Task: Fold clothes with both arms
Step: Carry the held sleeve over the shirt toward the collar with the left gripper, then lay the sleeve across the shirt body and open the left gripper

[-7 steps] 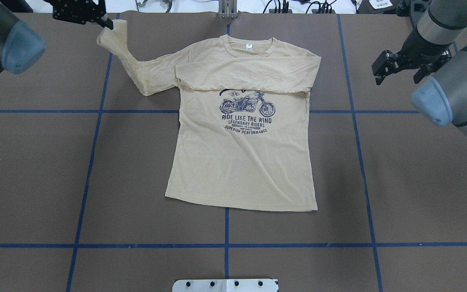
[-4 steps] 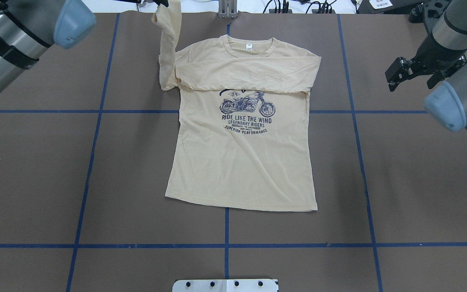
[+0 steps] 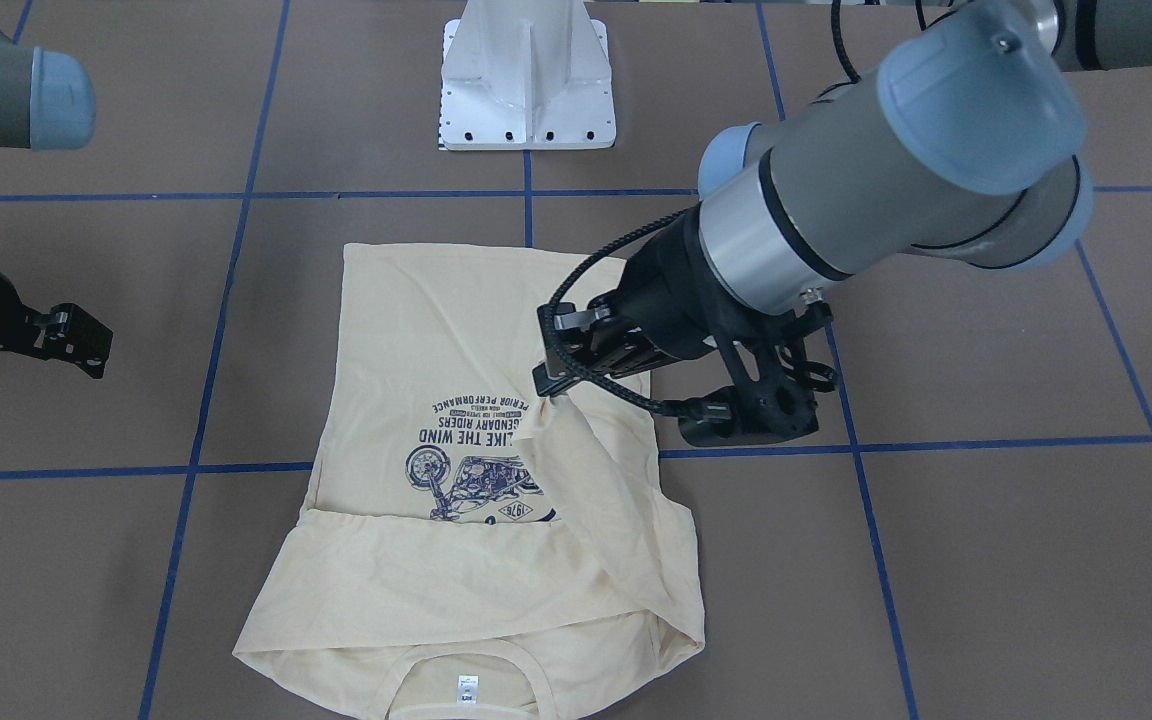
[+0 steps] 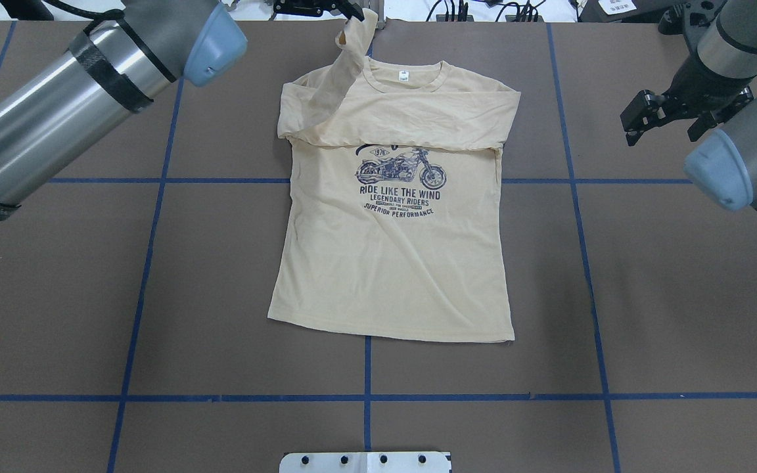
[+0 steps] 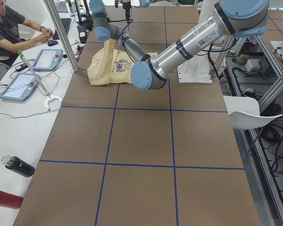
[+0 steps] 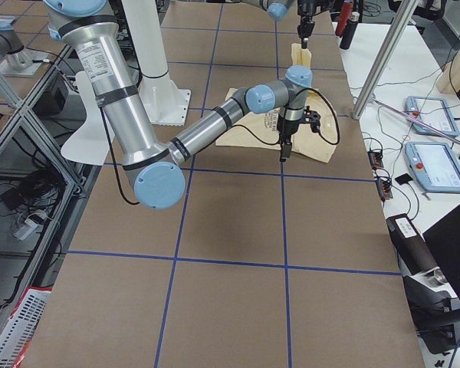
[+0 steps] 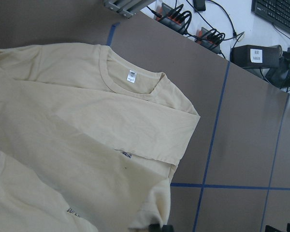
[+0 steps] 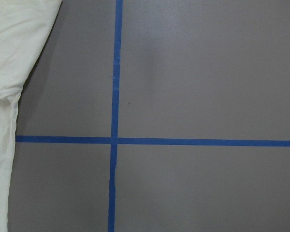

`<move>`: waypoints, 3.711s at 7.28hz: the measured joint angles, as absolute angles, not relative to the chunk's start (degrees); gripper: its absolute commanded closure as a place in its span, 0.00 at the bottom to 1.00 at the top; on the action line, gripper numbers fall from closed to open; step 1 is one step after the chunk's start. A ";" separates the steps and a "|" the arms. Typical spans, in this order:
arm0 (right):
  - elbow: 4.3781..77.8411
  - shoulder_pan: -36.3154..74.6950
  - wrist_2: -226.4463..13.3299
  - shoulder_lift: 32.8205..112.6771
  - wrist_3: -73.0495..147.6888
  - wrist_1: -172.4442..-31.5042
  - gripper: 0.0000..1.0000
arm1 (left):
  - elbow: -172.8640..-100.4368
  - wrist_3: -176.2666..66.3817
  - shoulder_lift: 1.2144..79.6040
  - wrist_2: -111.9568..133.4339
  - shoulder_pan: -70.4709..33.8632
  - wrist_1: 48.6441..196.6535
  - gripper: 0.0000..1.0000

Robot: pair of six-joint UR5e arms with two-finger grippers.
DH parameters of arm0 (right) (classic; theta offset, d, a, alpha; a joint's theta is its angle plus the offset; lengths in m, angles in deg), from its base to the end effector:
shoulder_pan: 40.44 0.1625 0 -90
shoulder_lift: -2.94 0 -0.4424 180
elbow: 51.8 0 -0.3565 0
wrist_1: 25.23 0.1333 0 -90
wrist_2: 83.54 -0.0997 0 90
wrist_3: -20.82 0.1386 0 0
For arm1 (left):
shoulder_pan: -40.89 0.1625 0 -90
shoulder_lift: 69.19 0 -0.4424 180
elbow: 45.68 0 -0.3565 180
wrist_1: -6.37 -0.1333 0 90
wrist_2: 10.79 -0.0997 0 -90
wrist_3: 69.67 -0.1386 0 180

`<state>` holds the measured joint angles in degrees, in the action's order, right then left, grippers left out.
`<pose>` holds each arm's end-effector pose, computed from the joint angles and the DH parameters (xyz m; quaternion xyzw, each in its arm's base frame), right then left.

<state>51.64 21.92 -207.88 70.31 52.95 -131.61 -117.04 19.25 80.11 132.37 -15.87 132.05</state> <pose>-0.2253 -0.5490 0.4351 -0.0033 -0.3336 -0.0136 0.9426 0.3952 -0.6438 0.0788 -0.0406 0.6539 -0.0838 0.7508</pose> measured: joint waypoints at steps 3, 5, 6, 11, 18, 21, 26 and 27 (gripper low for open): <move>51.42 21.85 -207.82 70.21 52.99 -131.55 0.00 | -109.58 19.85 82.30 127.40 -13.05 139.06 1.00; 51.16 21.80 -207.81 70.18 52.99 -131.48 0.00 | -103.31 19.91 84.82 124.55 -12.00 143.53 1.00; 50.97 21.79 -207.81 70.12 53.01 -131.43 0.00 | -101.34 19.92 85.63 122.51 -10.81 145.28 1.00; 49.87 21.55 -207.83 69.59 53.58 -131.31 0.00 | -96.80 19.80 86.69 109.09 -1.27 150.37 1.00; 46.67 21.34 -207.90 67.93 53.56 -130.32 0.00 | -91.29 19.68 88.55 100.01 4.74 157.45 1.00; 45.38 21.34 -207.98 67.63 53.64 -128.38 0.00 | -91.31 19.67 88.76 98.88 5.49 157.45 0.10; 45.32 21.34 -208.41 67.05 53.57 -128.03 0.00 | -93.34 19.46 88.60 98.63 6.69 157.45 0.00; 45.32 21.35 -208.87 66.87 53.62 -128.02 0.00 | -93.71 19.54 88.34 98.65 6.68 157.39 0.00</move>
